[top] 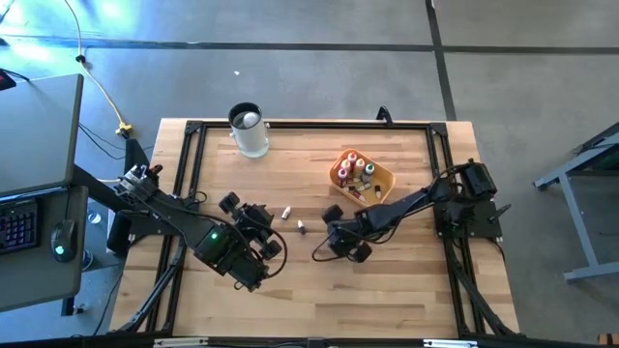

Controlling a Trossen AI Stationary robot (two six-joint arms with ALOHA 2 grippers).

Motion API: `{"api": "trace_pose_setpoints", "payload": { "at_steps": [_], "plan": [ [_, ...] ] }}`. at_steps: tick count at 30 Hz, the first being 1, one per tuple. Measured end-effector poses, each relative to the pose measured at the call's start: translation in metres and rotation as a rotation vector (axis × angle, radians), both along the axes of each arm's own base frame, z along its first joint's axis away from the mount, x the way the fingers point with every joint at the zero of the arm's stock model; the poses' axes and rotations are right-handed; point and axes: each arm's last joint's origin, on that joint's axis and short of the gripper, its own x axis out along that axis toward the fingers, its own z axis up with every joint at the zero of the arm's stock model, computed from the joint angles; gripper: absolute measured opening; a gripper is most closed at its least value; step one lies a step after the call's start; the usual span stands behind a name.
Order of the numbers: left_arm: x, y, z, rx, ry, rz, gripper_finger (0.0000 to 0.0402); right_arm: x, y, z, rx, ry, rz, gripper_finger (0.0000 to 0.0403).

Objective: Pick & Place food coloring
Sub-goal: Put the small violet food coloring bottle into the yellow bin

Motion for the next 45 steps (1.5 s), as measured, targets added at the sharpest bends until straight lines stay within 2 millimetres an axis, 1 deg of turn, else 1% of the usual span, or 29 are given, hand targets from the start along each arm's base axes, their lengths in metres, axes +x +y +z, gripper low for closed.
{"api": "trace_pose_setpoints", "payload": {
  "at_steps": [2, 5, 8, 10, 13, 15, 18, 21, 23, 25, 28, 30, 33, 35, 37, 38, 40, 43, 45],
  "plan": [
    [0.0, 0.0, 0.0, -0.003, -0.005, 0.0, 0.0142, -0.006, 0.004, 0.007, -0.049, 0.026, 0.012, 0.0129],
    [0.002, -0.001, 0.0, -0.016, -0.024, 0.0, 0.0142, -0.012, 0.012, 0.029, -0.063, 0.018, -0.022, 0.0129],
    [0.003, -0.002, 0.0, -0.029, -0.056, 0.015, 0.0142, -0.017, 0.018, 0.046, 0.055, -0.025, -0.157, 0.0129],
    [0.006, -0.003, -0.008, -0.008, -0.1, 0.029, 0.0142, -0.023, 0.02, 0.055, 0.124, -0.028, -0.209, 0.0129],
    [0.008, -0.004, -0.035, 0.01, -0.098, 0.042, 0.0142, -0.033, 0.021, 0.069, 0.161, -0.021, -0.23, 0.0129],
    [0.006, -0.003, -0.058, -0.025, -0.092, 0.073, 0.0142, -0.04, 0.023, 0.075, 0.173, -0.009, -0.254, 0.0129],
    [0.004, 0.003, -0.094, -0.134, -0.134, 0.196, 0.0142, -0.049, 0.026, 0.085, 0.201, -0.007, -0.288, 0.0129],
    [0.003, 0.017, -0.125, -0.236, -0.202, 0.348, 0.0142, -0.062, 0.027, 0.096, 0.201, 0.008, -0.284, 0.0129],
    [0.002, 0.028, -0.139, -0.247, -0.192, 0.403, 0.0142, -0.074, 0.024, 0.107, 0.194, 0.016, -0.289, 0.0129],
    [0.003, 0.04, -0.15, -0.259, -0.165, 0.441, 0.0142, -0.088, 0.02, 0.121, 0.184, 0.013, -0.331, 0.0129],
    [0.013, 0.057, -0.162, -0.302, -0.096, 0.409, 0.0142, -0.111, 0.012, 0.145, 0.189, -0.022, -0.433, 0.0129],
    [0.025, 0.069, -0.167, -0.361, -0.043, 0.33, 0.0142, -0.127, 0.006, 0.161, 0.214, -0.064, -0.466, 0.0129],
    [0.044, 0.088, -0.169, -0.427, -0.036, 0.19, 0.0142, -0.145, -0.001, 0.18, 0.286, -0.144, -0.488, 0.0129],
    [0.051, 0.104, -0.17, -0.435, -0.022, 0.14, 0.0142, -0.156, -0.005, 0.189, 0.343, -0.189, -0.525, 0.0129],
    [0.053, 0.118, -0.17, -0.422, -0.004, 0.147, 0.0142, -0.166, -0.008, 0.196, 0.407, -0.225, -0.571, 0.0129],
    [0.052, 0.124, -0.168, -0.424, 0.003, 0.148, 0.0142, -0.17, -0.008, 0.197, 0.434, -0.245, -0.584, 0.0129],
    [0.05, 0.132, -0.163, -0.433, 0.023, 0.127, 0.0142, -0.178, -0.008, 0.191, 0.455, -0.275, -0.579, 0.0129],
    [0.047, 0.142, -0.155, -0.463, 0.059, 0.063, 0.0142, -0.185, -0.007, 0.176, 0.482, -0.306, -0.551, 0.0129],
    [0.044, 0.147, -0.146, -0.464, 0.047, 0.027, 0.0142, -0.187, -0.006, 0.165, 0.513, -0.346, -0.536, 0.0129]
  ]
}}
